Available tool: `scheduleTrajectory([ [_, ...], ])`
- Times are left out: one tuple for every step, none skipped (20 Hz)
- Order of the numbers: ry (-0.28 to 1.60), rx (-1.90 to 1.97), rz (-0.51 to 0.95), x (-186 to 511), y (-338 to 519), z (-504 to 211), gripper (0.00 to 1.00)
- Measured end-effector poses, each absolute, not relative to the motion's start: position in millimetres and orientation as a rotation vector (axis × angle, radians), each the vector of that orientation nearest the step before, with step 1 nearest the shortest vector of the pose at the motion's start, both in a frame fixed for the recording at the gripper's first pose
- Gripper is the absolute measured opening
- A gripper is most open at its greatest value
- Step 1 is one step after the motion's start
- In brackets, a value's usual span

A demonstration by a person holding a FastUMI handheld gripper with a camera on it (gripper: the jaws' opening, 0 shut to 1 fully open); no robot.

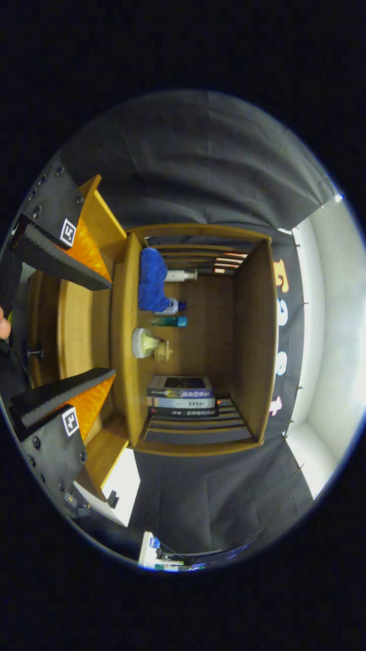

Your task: Pull open the drawer, take out the items inside it, and place them on the countertop above the cabinet.

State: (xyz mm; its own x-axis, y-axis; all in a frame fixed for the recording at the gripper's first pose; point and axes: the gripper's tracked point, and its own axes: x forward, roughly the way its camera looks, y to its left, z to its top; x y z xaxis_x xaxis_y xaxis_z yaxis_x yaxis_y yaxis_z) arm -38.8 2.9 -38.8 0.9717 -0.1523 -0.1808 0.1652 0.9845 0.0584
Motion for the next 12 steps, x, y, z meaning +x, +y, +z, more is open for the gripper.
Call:
scheduleTrajectory([
  [0.189, 0.086, -0.16, -46, 4, -49, 0.98],
  [0.199, 0.094, -0.156, -53, 5, -57, 0.98],
  [0.208, 0.095, -0.146, -59, 6, -64, 0.98],
  [0.219, 0.088, -0.147, -65, 4, -71, 0.98],
  [0.234, 0.079, -0.156, -70, 1, -81, 0.98],
  [0.251, 0.069, -0.156, -73, 2, -91, 0.98],
  [0.264, 0.061, -0.153, -75, 3, -98, 0.98],
  [0.268, 0.052, -0.151, -75, 4, -102, 0.98],
  [0.273, 0.041, -0.151, -75, 3, -107, 0.98],
  [0.284, 0.034, -0.159, -75, -1, -112, 0.98],
  [0.296, 0.032, -0.169, -77, -6, -118, 0.99],
  [0.304, 0.032, -0.177, -77, -11, -122, 0.98],
])
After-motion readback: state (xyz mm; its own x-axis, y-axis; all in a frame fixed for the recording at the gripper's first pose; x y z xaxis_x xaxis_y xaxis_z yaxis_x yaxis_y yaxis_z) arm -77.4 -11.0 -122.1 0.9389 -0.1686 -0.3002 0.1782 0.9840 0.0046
